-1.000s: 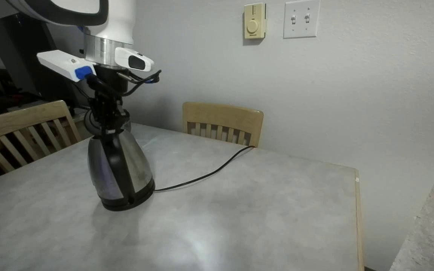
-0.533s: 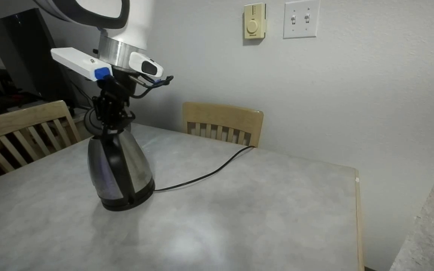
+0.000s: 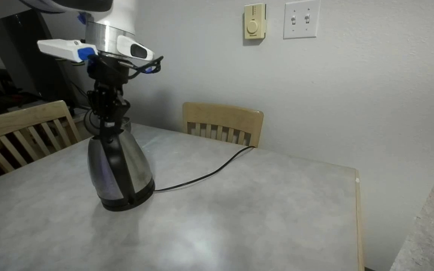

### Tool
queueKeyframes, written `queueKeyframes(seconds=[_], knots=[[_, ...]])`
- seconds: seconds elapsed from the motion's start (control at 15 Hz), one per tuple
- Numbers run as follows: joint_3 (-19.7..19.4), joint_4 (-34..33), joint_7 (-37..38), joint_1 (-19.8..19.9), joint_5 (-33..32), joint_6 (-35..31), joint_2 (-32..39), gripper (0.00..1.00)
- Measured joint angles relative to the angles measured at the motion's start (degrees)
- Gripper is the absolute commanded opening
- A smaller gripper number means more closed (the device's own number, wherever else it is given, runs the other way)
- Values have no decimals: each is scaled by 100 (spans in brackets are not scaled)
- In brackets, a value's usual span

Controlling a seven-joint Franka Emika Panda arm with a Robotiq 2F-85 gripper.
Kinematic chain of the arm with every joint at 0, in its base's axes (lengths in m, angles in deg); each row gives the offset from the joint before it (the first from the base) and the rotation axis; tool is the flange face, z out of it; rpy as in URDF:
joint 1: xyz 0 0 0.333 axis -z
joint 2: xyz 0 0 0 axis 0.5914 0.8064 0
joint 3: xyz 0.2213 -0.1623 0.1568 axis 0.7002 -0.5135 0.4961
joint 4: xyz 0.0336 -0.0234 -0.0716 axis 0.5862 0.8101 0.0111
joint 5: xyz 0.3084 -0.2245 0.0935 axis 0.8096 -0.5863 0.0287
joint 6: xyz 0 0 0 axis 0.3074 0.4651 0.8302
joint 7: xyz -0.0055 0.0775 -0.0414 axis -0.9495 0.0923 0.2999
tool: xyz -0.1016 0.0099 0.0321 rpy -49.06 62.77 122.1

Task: Open the lid of the kettle

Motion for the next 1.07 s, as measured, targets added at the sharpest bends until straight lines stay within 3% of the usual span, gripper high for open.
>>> queueKeyframes(seconds=[0.73,0.8,0.87,0.93,1.0,1.07], knots=[[12,463,126,-117,-904,-131,-1111,0],[12,467,111,-117,-936,-132,-1139,3],[12,467,92,-117,-975,-132,-1158,27],[12,467,63,-117,-1022,-132,-1169,29],[10,467,27,-117,-1060,-132,-1172,6],[10,466,26,-117,-1062,-130,-1172,12]])
